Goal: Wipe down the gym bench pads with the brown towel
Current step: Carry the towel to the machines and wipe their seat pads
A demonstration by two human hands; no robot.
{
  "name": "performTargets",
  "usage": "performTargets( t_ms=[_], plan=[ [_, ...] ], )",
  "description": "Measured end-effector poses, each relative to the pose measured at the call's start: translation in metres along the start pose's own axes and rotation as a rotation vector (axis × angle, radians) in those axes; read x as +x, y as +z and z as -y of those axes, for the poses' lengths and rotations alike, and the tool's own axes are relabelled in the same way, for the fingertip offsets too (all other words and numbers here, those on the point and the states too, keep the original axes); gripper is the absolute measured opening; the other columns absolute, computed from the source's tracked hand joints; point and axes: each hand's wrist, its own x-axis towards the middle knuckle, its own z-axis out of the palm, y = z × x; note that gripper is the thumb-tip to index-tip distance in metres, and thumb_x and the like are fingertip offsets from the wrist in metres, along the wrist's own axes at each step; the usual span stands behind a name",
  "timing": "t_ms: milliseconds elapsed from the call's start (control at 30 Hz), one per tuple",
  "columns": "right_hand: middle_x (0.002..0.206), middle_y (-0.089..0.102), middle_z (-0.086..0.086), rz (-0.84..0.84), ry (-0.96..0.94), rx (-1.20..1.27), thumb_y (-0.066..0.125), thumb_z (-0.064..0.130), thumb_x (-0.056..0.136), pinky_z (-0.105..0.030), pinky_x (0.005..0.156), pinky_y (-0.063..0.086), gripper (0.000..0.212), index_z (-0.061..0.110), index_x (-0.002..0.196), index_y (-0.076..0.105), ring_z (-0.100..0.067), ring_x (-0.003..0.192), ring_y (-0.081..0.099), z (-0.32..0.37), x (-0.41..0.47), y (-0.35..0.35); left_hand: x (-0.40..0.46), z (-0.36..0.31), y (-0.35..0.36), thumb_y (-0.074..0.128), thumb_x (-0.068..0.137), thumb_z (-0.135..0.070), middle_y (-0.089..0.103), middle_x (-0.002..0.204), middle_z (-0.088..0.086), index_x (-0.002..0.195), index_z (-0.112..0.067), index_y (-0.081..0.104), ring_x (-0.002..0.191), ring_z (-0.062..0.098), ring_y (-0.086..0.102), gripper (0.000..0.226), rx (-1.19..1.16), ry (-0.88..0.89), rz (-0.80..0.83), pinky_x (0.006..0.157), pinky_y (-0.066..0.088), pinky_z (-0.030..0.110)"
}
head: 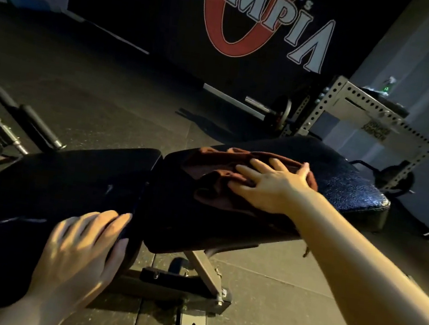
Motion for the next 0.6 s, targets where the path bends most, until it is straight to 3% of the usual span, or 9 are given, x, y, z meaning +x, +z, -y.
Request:
performTargets(
  t_ms=[133,267,433,600],
  plan=[
    [0.165,0.000,0.011,-0.044,0.143,-0.024,0.014,0.076,0.092,-0.071,0.112,-0.008,0.066,0.050,0.153,0.007,-0.026,0.152,-0.003,-0.051,-0.014,-0.004,0.000,-0.005,-0.001,0.039,0.093,-0.036,0.068,0.105,0.015,0.116,-0.005,0.071,0.095,0.037,0.063,0.050,0.004,-0.039,0.020,0.080,0.045,0.052],
    [0.166,0.000,0.004,-0.069,0.167,-0.136,0.009,0.070,0.096,-0.063,0.116,-0.011,0.066,0.042,0.156,0.002,-0.031,0.152,-0.001,-0.051,-0.021,0.001,-0.001,-0.006,0.000,0.034,0.095,-0.040,0.067,0.103,0.016,0.113,-0.005,0.071,0.096,0.035,0.060,0.054,0.005,-0.049,0.027,0.079,0.046,0.053],
    [0.166,-0.004,0.001,-0.054,0.157,-0.089,0.013,0.070,0.096,-0.070,0.114,-0.005,0.069,0.040,0.156,0.001,-0.036,0.151,-0.004,-0.027,-0.019,0.004,-0.001,-0.007,0.002,0.016,0.104,-0.047,0.069,0.104,0.017,0.111,-0.006,0.072,0.096,0.038,0.065,0.070,-0.032,-0.061,0.021,0.080,0.049,0.054],
    [0.166,-0.005,0.000,-0.046,0.072,-0.049,0.016,0.072,0.094,-0.075,0.109,-0.007,0.069,0.043,0.155,0.003,-0.040,0.150,-0.008,0.016,-0.012,0.011,-0.002,-0.002,0.006,0.029,0.103,-0.042,0.071,0.101,0.018,0.110,-0.007,0.075,0.094,0.041,0.068,0.058,0.009,-0.025,0.015,0.079,0.049,0.053]
  ],
)
